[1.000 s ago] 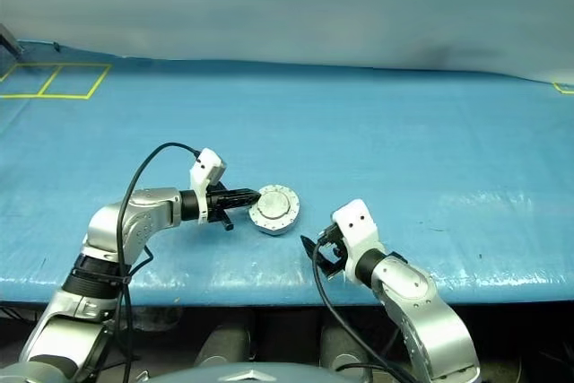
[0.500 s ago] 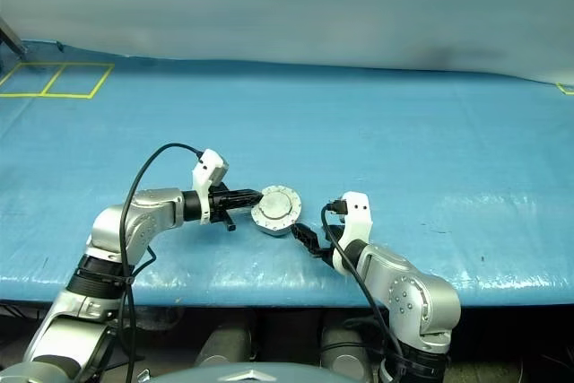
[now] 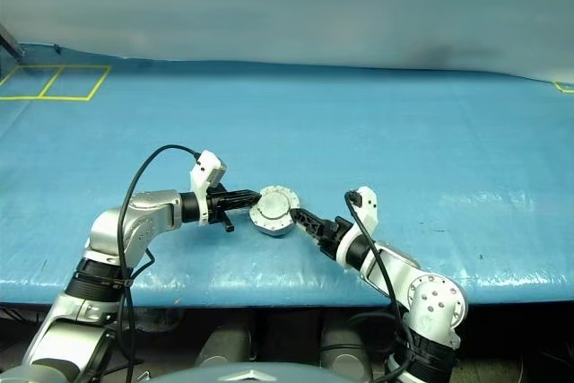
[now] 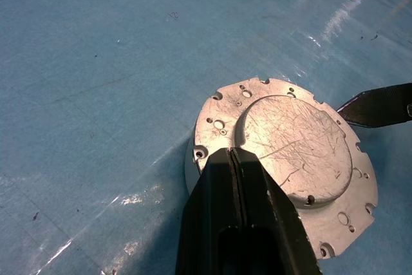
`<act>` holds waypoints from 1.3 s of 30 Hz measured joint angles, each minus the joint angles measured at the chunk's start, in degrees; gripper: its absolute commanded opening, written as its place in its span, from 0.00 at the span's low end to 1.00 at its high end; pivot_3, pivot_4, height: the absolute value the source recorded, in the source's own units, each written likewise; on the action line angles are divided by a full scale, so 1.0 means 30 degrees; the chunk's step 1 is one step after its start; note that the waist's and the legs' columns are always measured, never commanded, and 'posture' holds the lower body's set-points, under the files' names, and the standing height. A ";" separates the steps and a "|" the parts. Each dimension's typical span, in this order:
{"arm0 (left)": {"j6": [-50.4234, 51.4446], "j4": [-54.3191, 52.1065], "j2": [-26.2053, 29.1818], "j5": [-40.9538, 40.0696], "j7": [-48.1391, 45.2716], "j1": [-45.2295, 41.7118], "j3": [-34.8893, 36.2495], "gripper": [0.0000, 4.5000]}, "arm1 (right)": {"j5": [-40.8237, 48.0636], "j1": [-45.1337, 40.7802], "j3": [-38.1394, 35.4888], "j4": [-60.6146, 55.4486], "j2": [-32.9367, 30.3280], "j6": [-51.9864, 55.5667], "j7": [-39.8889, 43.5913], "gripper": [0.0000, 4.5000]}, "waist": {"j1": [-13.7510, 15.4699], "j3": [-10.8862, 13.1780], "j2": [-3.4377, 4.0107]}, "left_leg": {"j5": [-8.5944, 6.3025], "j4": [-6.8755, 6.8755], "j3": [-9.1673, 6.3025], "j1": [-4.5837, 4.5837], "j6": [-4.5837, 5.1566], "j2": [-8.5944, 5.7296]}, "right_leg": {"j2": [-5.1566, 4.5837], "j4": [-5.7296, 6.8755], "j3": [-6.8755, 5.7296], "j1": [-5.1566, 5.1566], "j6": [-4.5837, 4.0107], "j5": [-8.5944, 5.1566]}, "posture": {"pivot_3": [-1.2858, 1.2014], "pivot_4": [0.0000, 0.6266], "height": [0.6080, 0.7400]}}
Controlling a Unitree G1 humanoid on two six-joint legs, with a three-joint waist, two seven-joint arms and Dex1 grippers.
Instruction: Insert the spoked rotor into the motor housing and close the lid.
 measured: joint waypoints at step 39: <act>-0.0437 -0.0080 -0.0023 0.0060 -0.0269 0.0334 0.0151 0.00 | 0.8642 0.1398 0.4330 0.5921 -0.0265 -0.6944 -0.4151 0.99 | -0.0068 -0.0001 0.0009 | -0.0010 -0.0026 0.0000 -0.0015 0.0018 0.0013 | 0.0004 -0.0010 0.0008 -0.0012 -0.0076 -0.0071 | 0.52 0.24 1.00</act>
